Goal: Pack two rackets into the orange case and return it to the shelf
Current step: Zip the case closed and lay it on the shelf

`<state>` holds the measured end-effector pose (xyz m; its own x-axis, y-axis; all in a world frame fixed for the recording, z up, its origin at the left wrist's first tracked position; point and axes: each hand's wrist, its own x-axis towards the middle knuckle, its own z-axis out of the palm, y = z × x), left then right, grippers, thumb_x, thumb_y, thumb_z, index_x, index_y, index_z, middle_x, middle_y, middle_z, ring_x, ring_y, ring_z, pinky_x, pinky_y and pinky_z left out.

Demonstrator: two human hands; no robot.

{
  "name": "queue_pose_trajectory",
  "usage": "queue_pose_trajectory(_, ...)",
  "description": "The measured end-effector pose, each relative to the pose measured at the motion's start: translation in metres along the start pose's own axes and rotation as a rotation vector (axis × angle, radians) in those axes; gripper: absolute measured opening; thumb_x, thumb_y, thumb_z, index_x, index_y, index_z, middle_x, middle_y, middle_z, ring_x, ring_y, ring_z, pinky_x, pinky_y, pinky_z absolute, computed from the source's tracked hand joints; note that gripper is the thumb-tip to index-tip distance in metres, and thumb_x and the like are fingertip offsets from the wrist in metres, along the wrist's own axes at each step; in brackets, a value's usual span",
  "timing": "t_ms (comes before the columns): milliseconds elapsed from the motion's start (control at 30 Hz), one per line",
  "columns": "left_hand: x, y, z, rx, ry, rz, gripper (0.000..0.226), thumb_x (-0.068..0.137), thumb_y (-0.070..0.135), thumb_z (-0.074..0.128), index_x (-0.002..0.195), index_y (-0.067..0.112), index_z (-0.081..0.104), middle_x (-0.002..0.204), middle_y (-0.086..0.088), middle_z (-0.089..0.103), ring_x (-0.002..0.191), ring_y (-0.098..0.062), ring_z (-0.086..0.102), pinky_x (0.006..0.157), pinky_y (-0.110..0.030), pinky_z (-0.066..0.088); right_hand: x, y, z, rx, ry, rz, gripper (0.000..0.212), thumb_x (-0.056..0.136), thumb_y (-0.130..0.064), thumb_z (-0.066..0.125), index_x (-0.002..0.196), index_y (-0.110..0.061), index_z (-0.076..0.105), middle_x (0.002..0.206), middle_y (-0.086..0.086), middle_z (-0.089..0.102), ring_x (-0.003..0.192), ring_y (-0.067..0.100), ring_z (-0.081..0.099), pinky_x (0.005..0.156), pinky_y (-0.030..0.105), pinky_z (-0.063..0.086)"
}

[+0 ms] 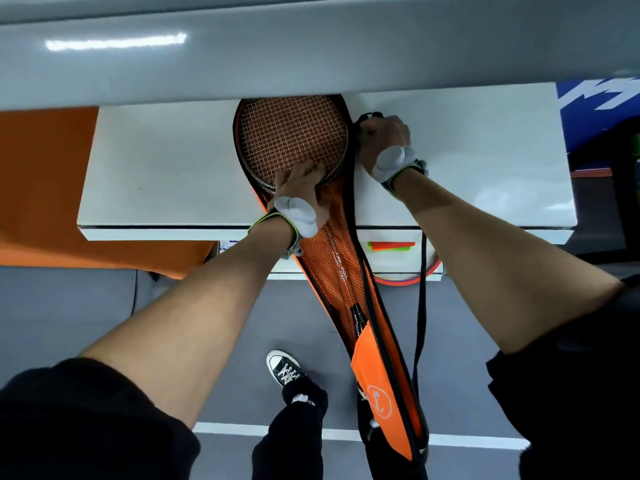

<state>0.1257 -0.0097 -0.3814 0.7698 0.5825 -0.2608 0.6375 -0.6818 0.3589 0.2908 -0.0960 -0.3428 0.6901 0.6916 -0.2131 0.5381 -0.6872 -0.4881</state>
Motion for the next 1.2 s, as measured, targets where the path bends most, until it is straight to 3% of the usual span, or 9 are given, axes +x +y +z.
queue_pose_trajectory(167, -0.005, 0.006, -0.005, -0.005, 0.000, -0.014, 0.059, 0.088, 0.036, 0.056, 0.145, 0.031, 0.040, 0.155, 0.002, 0.034, 0.141, -0.036, 0.024, 0.113, -0.042, 0.030, 0.011, 0.006, 0.001, 0.111, 0.037, 0.086, 0.039, 0.088, -0.014, 0.059, 0.124, -0.023, 0.070, 0.129, 0.012, 0.064, 0.118, 0.035, 0.060, 0.097, 0.037, 0.052)
queue_pose_trajectory(333, -0.007, 0.010, -0.007, 0.013, -0.012, -0.044, 0.059, 0.089, 0.035, 0.056, 0.145, 0.034, 0.038, 0.155, 0.005, 0.032, 0.141, -0.034, 0.022, 0.110, -0.044, 0.036, 0.015, 0.010, 0.001, 0.113, 0.038, 0.049, 0.026, 0.091, -0.023, 0.060, 0.111, -0.015, 0.075, 0.117, 0.011, 0.071, 0.110, 0.032, 0.065, 0.091, 0.034, 0.054)
queue_pose_trajectory(500, -0.005, 0.010, -0.007, 0.017, -0.038, -0.040, 0.061, 0.087, 0.037, 0.057, 0.145, 0.034, 0.037, 0.155, 0.004, 0.030, 0.141, -0.034, 0.021, 0.110, -0.048, 0.037, 0.003, 0.013, 0.001, 0.065, 0.022, -0.024, 0.024, 0.091, -0.014, 0.058, 0.105, -0.008, 0.075, 0.110, 0.014, 0.073, 0.104, 0.033, 0.068, 0.091, 0.039, 0.056)
queue_pose_trajectory(667, -0.005, 0.010, -0.006, 0.024, -0.040, -0.040, 0.063, 0.086, 0.038, 0.057, 0.145, 0.032, 0.037, 0.154, 0.005, 0.031, 0.139, -0.035, 0.022, 0.109, -0.048, 0.038, -0.019, 0.023, 0.010, -0.011, -0.047, -0.081, 0.021, 0.091, -0.012, 0.058, 0.107, -0.009, 0.072, 0.122, 0.015, 0.064, 0.117, 0.036, 0.060, 0.088, 0.034, 0.048)
queue_pose_trajectory(800, -0.004, 0.012, -0.005, 0.019, -0.048, -0.052, 0.061, 0.088, 0.040, 0.054, 0.145, 0.031, 0.036, 0.154, 0.005, 0.030, 0.141, -0.035, 0.020, 0.109, -0.050, 0.037, -0.052, 0.025, 0.014, -0.102, -0.185, -0.135, 0.018, 0.092, -0.014, 0.057, 0.105, -0.016, 0.070, 0.112, 0.014, 0.061, 0.103, 0.038, 0.061, 0.075, 0.036, 0.049)
queue_pose_trajectory(900, -0.003, 0.013, -0.005, 0.027, -0.058, -0.054, 0.058, 0.092, 0.042, 0.051, 0.146, 0.029, 0.036, 0.155, 0.002, 0.029, 0.142, -0.036, 0.018, 0.112, -0.050, 0.034, -0.077, 0.025, 0.019, -0.068, -0.282, -0.113, 0.021, 0.088, -0.005, 0.058, 0.102, -0.016, 0.069, 0.108, 0.009, 0.064, 0.098, 0.033, 0.064, 0.080, 0.038, 0.056)
queue_pose_trajectory(967, -0.004, 0.015, -0.006, 0.023, -0.058, -0.063, 0.058, 0.093, 0.042, 0.051, 0.147, 0.028, 0.036, 0.156, 0.001, 0.028, 0.142, -0.036, 0.017, 0.113, -0.050, 0.032, -0.092, 0.032, 0.018, 0.029, -0.257, -0.067, 0.025, 0.085, 0.001, 0.056, 0.103, -0.013, 0.068, 0.103, 0.008, 0.068, 0.096, 0.031, 0.066, 0.082, 0.039, 0.056)
queue_pose_trajectory(1100, -0.007, 0.019, -0.008, 0.022, -0.071, -0.069, 0.058, 0.095, 0.042, 0.049, 0.148, 0.027, 0.034, 0.157, 0.001, 0.027, 0.142, -0.037, 0.016, 0.113, -0.049, 0.031, -0.122, 0.037, 0.017, 0.252, -0.074, 0.065, 0.017, 0.088, 0.002, 0.051, 0.099, -0.008, 0.059, 0.086, 0.004, 0.068, 0.080, 0.028, 0.065, 0.066, 0.030, 0.051)
queue_pose_trajectory(1200, -0.009, 0.022, -0.009, 0.015, -0.061, -0.074, 0.057, 0.095, 0.040, 0.049, 0.149, 0.026, 0.033, 0.157, 0.001, 0.026, 0.142, -0.037, 0.017, 0.112, -0.049, 0.033, -0.143, 0.021, 0.025, 0.225, -0.145, 0.059, 0.011, 0.089, -0.004, 0.048, 0.101, -0.004, 0.050, 0.078, 0.011, 0.065, 0.068, 0.032, 0.060, 0.058, 0.036, 0.051)
